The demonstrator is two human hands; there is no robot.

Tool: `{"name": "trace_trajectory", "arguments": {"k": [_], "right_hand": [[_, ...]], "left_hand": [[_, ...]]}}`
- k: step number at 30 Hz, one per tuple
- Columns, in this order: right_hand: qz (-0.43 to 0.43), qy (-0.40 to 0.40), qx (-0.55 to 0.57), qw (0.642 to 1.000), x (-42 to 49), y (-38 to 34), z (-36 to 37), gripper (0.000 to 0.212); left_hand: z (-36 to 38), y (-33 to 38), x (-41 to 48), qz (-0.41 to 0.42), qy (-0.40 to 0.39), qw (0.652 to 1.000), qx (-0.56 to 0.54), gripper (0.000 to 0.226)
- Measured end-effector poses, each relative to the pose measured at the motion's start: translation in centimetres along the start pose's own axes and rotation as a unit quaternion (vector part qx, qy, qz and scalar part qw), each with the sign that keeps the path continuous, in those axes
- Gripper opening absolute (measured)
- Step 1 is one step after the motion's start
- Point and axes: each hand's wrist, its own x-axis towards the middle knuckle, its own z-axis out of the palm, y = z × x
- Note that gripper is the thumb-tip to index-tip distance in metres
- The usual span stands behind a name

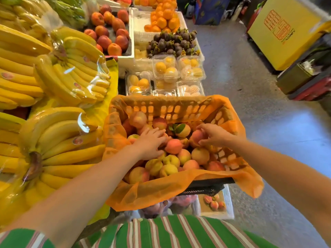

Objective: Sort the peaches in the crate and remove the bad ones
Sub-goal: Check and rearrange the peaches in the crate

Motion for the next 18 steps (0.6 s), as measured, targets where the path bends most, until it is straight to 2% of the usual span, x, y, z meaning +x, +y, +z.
{"name": "trace_trajectory", "arguments": {"k": [7, 10, 14, 18], "right_hand": [[-0.049, -0.003, -0.03, 0.998, 2.0, -0.1, 0.6, 0.058], [-0.084, -0.03, -0.027, 0.996, 1.5, 0.1, 0.0, 0.057], [-0.14, -0.02, -0.019, 0.99, 0.2, -0.3, -0.4, 0.052], [-0.197, -0.013, -0.028, 0.98, -0.7, -1.5, 0.2, 0.046]], "left_hand": [[-0.1, 0.3, 1.5, 0.011, -0.024, 1.0, -0.014, 0.069], [-0.4, 0.6, 1.9, 0.051, -0.048, 0.997, -0.019, 0.079], [-0.5, 0.3, 1.8, 0.106, -0.091, 0.99, -0.012, 0.095], [0.0, 0.4, 1.6, 0.121, -0.108, 0.987, 0.0, 0.093]]}}
